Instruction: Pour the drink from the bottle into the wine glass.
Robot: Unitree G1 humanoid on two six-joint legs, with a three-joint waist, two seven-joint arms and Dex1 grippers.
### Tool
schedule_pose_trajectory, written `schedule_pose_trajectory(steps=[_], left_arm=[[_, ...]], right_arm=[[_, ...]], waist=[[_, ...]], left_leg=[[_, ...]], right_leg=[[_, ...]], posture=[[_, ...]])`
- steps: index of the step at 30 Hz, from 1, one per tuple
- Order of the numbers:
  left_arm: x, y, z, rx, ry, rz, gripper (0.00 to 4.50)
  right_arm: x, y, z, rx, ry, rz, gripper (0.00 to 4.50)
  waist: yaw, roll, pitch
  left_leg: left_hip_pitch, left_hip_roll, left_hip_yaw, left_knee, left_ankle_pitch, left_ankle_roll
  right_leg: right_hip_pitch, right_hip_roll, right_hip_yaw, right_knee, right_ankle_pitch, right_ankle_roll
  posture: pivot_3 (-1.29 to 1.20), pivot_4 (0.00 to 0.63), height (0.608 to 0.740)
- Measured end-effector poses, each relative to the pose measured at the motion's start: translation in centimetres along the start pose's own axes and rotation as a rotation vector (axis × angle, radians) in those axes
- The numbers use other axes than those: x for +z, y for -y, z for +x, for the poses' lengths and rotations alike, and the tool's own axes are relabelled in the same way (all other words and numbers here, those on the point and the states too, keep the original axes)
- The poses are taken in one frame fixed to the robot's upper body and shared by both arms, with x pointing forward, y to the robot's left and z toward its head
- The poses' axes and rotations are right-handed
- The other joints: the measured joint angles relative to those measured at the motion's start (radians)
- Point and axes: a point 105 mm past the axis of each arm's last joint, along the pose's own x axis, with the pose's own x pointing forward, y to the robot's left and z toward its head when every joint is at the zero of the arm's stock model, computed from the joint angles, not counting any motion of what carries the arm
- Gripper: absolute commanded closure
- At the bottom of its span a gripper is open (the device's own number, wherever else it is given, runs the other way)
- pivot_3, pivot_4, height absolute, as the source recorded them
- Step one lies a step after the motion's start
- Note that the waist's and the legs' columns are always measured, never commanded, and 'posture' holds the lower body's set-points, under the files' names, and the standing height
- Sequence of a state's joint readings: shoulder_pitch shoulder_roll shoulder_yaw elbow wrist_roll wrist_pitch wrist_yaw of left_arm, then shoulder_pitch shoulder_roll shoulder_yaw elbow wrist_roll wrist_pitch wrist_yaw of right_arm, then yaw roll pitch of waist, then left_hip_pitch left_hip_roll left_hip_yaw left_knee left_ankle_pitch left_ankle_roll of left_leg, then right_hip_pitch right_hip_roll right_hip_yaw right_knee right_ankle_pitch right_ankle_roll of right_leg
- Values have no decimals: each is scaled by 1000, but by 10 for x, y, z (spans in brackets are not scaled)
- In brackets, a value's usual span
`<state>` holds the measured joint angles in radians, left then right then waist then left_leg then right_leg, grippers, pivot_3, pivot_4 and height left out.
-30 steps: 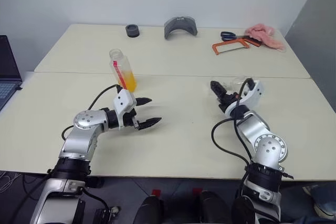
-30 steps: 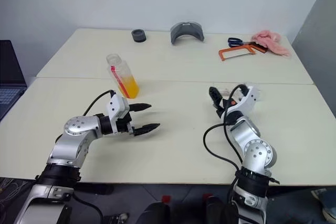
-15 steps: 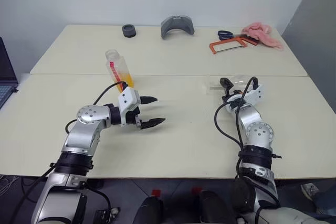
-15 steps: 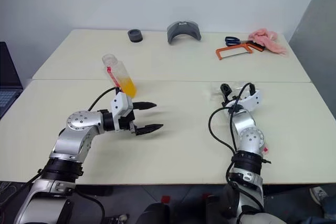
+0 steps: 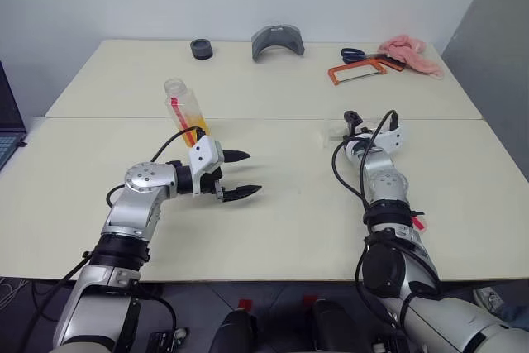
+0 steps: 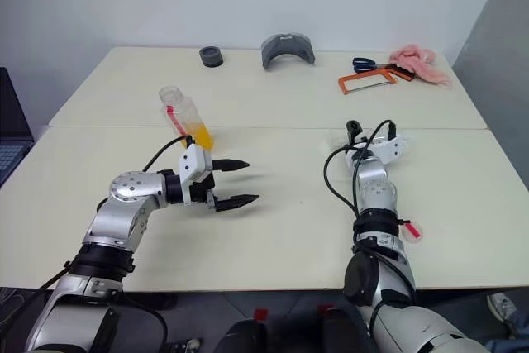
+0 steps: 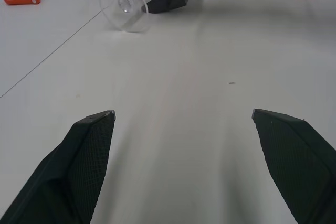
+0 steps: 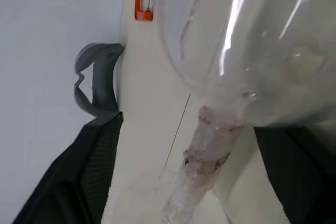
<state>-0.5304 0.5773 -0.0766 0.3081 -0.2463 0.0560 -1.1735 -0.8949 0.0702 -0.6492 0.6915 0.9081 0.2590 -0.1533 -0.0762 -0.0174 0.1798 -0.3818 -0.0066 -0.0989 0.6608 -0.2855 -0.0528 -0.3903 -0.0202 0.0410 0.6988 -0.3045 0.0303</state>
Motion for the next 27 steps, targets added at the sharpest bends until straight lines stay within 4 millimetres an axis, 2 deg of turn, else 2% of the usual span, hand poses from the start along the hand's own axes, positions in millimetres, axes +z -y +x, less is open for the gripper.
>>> schedule_pose_trajectory(steps=[5,8,9,12,14,17,19,23,27], left_arm=[[0,2,1,-13,2,-1,0],[0,2,1,-15,3,0,0],[1,2,1,-15,3,0,0],[1,1,1,-12,4,-3,0],[1,1,1,-6,4,-4,0],[0,0,1,4,2,-9,0],[0,0,1,4,0,-14,0],[1,0,1,6,-1,-15,0],[1,0,1,18,-3,-17,0]], right_arm=[[2,7,0,-20,10,30,3121],[2,0,-3,12,12,40,4129],[1,-4,-4,23,6,35,4263],[-2,-7,-11,61,-6,-119,4262],[-5,-16,-16,121,-12,-354,4263],[-15,-23,-28,234,-24,-803,4263],[-25,-21,-35,295,-34,-988,4263],[-39,-14,-47,359,-40,-1190,4263],[-46,-3,-56,386,-44,-1300,4263]], waist=[[0,0,0],[0,0,0],[-1,0,0],[0,1,0],[0,2,0],[1,2,0],[1,1,0],[2,1,0],[2,0,-1]], left_leg=[[0,0,0,0,0,0],[0,0,0,0,0,0],[0,0,0,0,0,0],[-1,0,-1,0,0,0],[-1,-1,-1,0,0,0],[-1,-1,-1,0,0,0],[-1,-1,-1,0,0,0],[0,-1,-2,0,0,0],[0,-1,-2,0,0,0]], right_leg=[[0,0,0,0,0,0],[0,0,0,0,0,0],[0,0,0,0,0,0],[0,0,0,0,0,0],[0,-1,0,0,0,0],[0,0,0,-1,0,0],[0,0,0,-1,0,0],[1,0,-1,-1,0,0],[1,0,-1,-1,0,0]], posture=[[0,150,740],[0,150,740],[0,150,740],[0,150,740],[0,150,740],[0,150,740],[0,150,740],[0,150,740],[0,150,740]])
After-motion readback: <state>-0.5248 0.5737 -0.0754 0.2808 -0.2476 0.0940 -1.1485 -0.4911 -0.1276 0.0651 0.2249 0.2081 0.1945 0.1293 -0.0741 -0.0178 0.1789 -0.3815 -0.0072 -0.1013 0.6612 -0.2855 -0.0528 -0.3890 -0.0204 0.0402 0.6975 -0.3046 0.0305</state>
